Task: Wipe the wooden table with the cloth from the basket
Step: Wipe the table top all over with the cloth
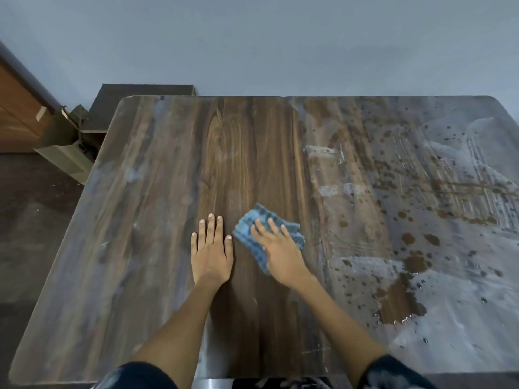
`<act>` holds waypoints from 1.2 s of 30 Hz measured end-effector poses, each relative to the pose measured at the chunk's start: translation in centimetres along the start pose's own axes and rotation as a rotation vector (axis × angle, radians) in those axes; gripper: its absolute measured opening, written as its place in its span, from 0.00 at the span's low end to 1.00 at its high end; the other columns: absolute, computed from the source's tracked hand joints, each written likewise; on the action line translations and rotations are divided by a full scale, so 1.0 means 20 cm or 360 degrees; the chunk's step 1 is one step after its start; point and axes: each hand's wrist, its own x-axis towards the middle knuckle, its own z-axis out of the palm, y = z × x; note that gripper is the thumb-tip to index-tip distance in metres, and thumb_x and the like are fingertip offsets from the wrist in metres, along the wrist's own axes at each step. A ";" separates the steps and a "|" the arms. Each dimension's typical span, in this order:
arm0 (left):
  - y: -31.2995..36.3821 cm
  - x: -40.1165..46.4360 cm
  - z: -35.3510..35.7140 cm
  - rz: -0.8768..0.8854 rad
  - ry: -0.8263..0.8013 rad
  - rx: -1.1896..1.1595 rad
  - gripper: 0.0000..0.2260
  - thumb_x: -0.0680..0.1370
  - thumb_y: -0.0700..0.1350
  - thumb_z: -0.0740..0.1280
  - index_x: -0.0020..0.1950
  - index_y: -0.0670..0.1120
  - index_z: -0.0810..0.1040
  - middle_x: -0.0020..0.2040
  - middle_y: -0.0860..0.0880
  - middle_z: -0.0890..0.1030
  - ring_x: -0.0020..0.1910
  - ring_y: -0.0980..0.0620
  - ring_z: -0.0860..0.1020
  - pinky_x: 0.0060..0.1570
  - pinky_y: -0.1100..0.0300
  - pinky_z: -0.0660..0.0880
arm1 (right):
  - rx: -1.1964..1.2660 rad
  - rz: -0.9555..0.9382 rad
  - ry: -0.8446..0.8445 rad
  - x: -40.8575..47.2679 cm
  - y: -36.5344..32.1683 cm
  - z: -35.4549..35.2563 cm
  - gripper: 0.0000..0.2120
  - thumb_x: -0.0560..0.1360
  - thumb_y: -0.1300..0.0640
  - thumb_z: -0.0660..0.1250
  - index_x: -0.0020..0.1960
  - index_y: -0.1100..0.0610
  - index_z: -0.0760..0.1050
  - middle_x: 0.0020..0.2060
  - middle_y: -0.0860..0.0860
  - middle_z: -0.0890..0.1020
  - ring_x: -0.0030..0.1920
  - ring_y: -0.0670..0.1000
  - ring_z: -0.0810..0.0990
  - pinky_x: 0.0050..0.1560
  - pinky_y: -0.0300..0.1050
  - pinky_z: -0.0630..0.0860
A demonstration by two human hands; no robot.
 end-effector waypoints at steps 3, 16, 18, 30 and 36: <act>-0.01 -0.04 0.00 0.0015 -0.0010 0.0017 0.23 0.82 0.51 0.44 0.76 0.48 0.47 0.77 0.49 0.49 0.76 0.50 0.46 0.72 0.52 0.43 | 0.0012 -0.0001 -0.0044 -0.24 0.04 0.04 0.30 0.79 0.60 0.55 0.76 0.50 0.46 0.76 0.44 0.46 0.75 0.46 0.40 0.72 0.44 0.36; -0.06 -0.28 0.02 0.0095 0.0016 -0.0037 0.29 0.76 0.57 0.36 0.75 0.47 0.48 0.76 0.49 0.51 0.75 0.50 0.48 0.72 0.53 0.44 | -0.0015 0.0310 0.0106 -0.05 0.05 -0.01 0.28 0.79 0.62 0.56 0.76 0.52 0.50 0.76 0.48 0.50 0.76 0.53 0.45 0.73 0.51 0.41; -0.07 -0.29 0.02 0.0108 0.0029 -0.0030 0.29 0.76 0.56 0.38 0.75 0.46 0.52 0.76 0.48 0.54 0.75 0.48 0.51 0.72 0.52 0.46 | 0.0018 0.0099 0.0027 -0.22 -0.04 0.06 0.29 0.79 0.61 0.56 0.76 0.51 0.50 0.76 0.46 0.49 0.76 0.51 0.43 0.72 0.47 0.37; -0.12 -0.45 0.03 0.0128 0.0004 -0.0048 0.29 0.76 0.56 0.35 0.75 0.48 0.48 0.76 0.50 0.49 0.75 0.52 0.46 0.71 0.55 0.42 | 0.0006 0.0407 0.0112 -0.28 0.13 0.00 0.23 0.82 0.62 0.49 0.75 0.53 0.55 0.76 0.48 0.54 0.76 0.54 0.48 0.73 0.52 0.45; -0.13 -0.54 0.03 0.0134 0.0002 -0.0034 0.30 0.76 0.56 0.35 0.76 0.47 0.50 0.76 0.49 0.51 0.75 0.50 0.48 0.71 0.54 0.42 | 0.0077 0.0137 0.0054 -0.38 -0.18 0.15 0.25 0.80 0.64 0.52 0.76 0.52 0.53 0.76 0.47 0.51 0.76 0.52 0.45 0.73 0.49 0.39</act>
